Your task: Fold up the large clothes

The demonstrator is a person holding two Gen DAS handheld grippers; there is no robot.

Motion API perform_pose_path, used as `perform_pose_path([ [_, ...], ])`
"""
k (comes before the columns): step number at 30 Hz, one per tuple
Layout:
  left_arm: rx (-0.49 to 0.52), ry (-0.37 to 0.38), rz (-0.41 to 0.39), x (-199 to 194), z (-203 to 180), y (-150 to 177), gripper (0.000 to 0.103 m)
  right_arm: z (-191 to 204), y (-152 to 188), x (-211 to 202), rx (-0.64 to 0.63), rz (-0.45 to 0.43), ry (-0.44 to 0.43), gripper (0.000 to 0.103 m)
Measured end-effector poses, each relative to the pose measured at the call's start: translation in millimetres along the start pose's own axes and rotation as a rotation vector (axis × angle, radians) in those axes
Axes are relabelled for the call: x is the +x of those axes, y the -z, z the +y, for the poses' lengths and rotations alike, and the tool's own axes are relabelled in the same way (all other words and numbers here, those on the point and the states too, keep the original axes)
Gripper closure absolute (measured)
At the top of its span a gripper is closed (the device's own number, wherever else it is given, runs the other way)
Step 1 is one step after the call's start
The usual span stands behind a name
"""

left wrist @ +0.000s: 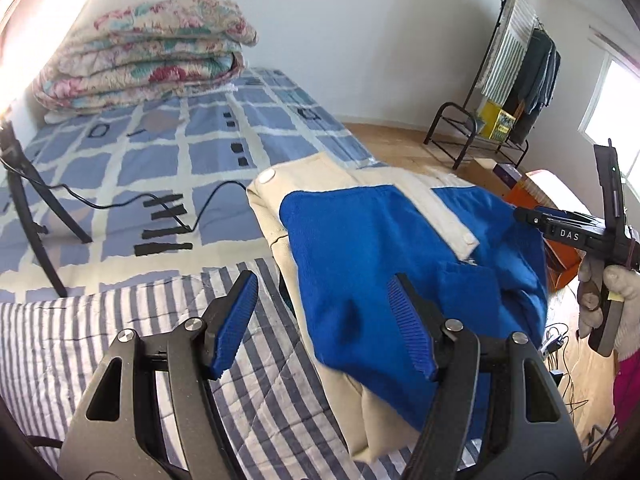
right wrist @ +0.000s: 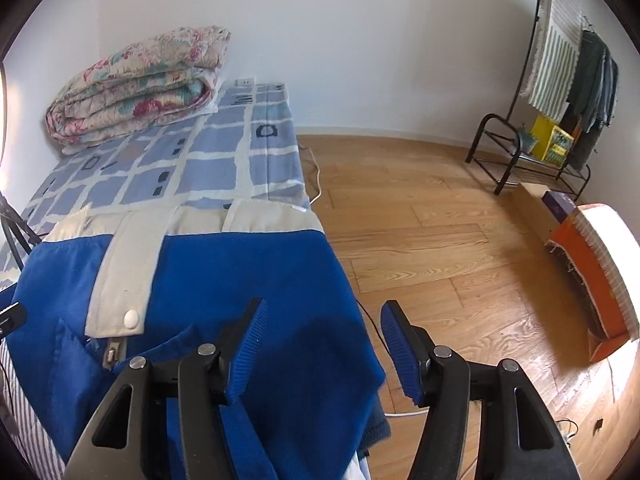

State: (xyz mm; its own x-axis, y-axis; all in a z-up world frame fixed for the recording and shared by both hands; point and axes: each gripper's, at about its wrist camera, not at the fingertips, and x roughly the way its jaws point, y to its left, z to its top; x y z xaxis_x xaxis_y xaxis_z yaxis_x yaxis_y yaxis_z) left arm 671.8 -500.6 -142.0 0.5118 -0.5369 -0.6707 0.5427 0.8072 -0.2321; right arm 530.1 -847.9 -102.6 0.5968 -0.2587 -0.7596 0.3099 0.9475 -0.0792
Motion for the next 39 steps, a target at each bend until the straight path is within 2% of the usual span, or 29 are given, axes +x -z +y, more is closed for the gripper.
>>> perform_pose_path([
  [12,0.091,0.008,-0.075,-91,-31,31,0.033,18,28,-91,-0.005,-0.092,0.033,0.042],
  [21,0.115,0.003,-0.144,-193,-55,50,0.033,39,51,-191,0.005,-0.173,-0.024,0.042],
  [25,0.137,-0.01,-0.166,-241,-69,64,0.033,58,64,-246,-0.042,-0.211,-0.026,0.042],
  [33,0.137,-0.028,-0.204,-332,-80,110,0.033,84,112,-336,-0.041,-0.255,-0.067,0.041],
  [39,0.16,-0.044,-0.224,-388,-91,154,0.033,97,162,-385,-0.028,-0.279,-0.11,0.036],
])
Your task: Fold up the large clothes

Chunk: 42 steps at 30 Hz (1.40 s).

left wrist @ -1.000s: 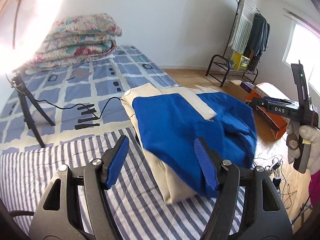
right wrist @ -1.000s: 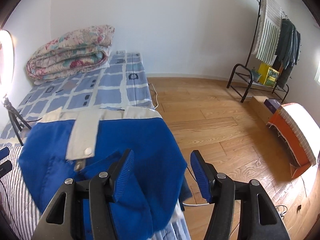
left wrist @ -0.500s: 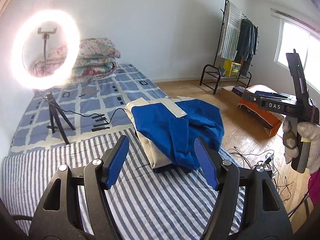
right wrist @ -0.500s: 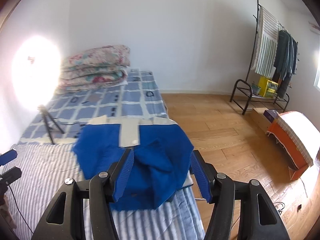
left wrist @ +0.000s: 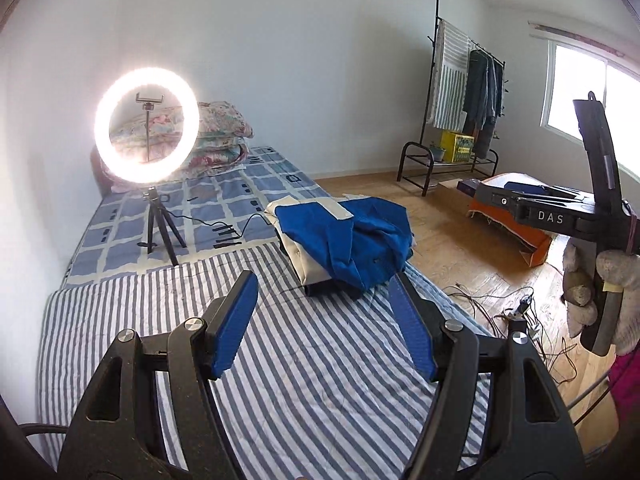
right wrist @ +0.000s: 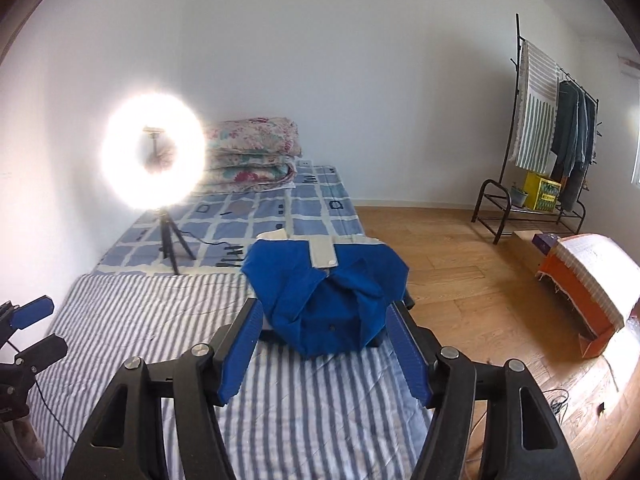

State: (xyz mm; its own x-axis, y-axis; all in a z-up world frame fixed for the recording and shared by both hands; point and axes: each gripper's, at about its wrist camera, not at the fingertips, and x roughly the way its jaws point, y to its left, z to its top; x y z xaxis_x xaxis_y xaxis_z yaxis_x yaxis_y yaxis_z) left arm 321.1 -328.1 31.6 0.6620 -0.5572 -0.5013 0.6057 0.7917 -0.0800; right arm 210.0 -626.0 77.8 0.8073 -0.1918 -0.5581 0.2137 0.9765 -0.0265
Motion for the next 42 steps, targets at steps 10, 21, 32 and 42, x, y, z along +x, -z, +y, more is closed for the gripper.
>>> perform_pose_path([
  [10,0.01,-0.013,-0.023,-61,-17,49,0.012,25,60,-60,0.005,-0.072,0.014,0.014],
  [21,0.05,-0.055,-0.062,-86,-36,70,0.0,36,91,-79,0.031,-0.116,0.018,0.0],
  [32,0.078,-0.093,-0.03,-88,-44,78,0.0,34,104,-76,0.049,-0.11,0.032,0.0],
  [42,0.11,-0.133,-0.032,-94,-46,85,0.0,36,106,-76,0.044,-0.114,0.033,0.0],
])
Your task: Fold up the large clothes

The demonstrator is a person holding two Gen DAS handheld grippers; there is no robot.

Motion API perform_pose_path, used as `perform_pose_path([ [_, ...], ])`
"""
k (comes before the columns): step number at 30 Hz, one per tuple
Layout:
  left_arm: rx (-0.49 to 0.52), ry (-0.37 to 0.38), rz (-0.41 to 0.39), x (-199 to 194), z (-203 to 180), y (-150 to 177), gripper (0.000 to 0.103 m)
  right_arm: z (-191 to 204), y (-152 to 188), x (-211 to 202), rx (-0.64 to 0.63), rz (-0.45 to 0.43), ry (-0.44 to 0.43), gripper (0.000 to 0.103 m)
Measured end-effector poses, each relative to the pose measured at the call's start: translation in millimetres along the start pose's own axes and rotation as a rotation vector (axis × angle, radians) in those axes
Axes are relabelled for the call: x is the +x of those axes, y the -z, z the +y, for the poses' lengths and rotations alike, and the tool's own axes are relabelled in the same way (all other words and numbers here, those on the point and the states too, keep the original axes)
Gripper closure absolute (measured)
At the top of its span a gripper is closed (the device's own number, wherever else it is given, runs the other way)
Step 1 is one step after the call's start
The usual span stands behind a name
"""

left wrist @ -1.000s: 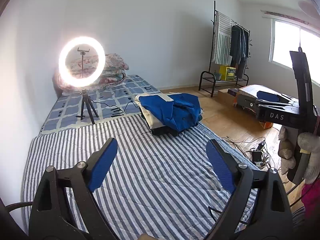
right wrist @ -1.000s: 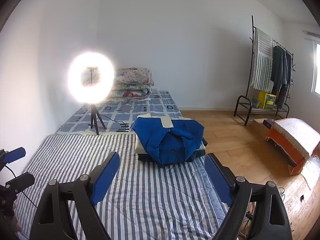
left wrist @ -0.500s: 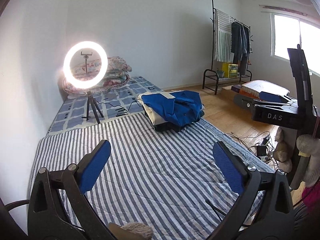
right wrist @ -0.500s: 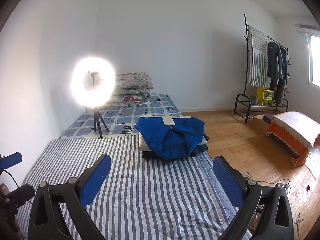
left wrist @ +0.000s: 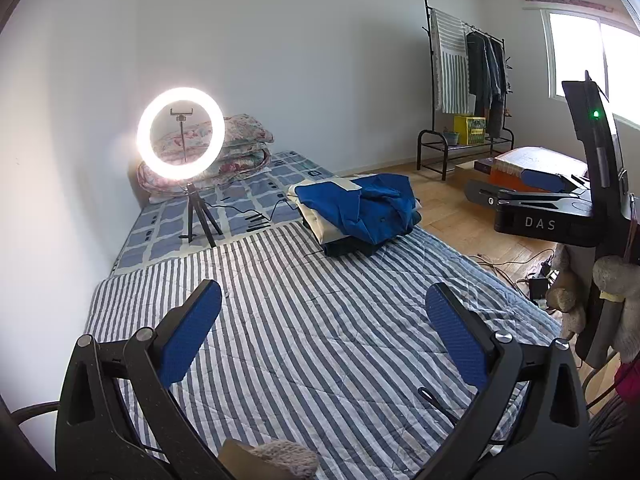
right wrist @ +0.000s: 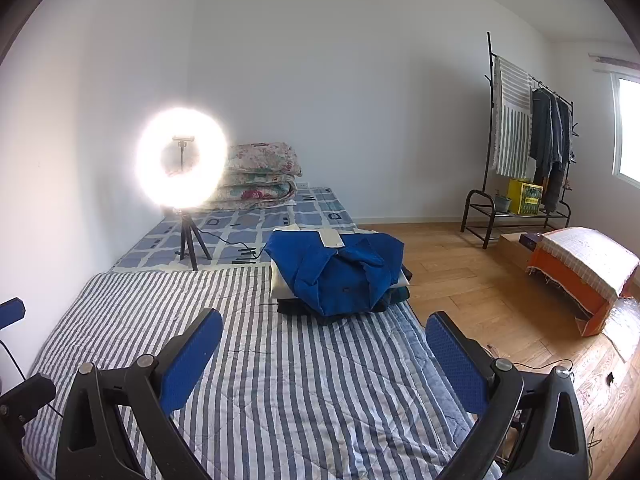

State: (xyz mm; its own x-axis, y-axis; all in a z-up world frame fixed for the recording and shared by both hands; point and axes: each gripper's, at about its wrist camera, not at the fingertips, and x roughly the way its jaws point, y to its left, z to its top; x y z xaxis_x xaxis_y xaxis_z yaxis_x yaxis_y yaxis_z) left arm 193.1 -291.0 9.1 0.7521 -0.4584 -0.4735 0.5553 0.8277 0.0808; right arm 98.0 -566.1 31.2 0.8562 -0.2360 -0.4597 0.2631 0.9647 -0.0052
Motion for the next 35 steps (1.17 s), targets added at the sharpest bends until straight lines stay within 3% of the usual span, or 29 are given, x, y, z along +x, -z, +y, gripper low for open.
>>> perform_pose_path([
  [5,0.023,-0.046,-0.02,-6.0,-3.7,2.5,0.0,3.5,1.4,-1.2,-0.006,0.001,-0.007,0.0],
  [35,0.003,-0.054,-0.026,-7.6,-2.5,3.2,0.0,8.0,6.9,1.8,-0.021,0.009,-0.025,0.0],
])
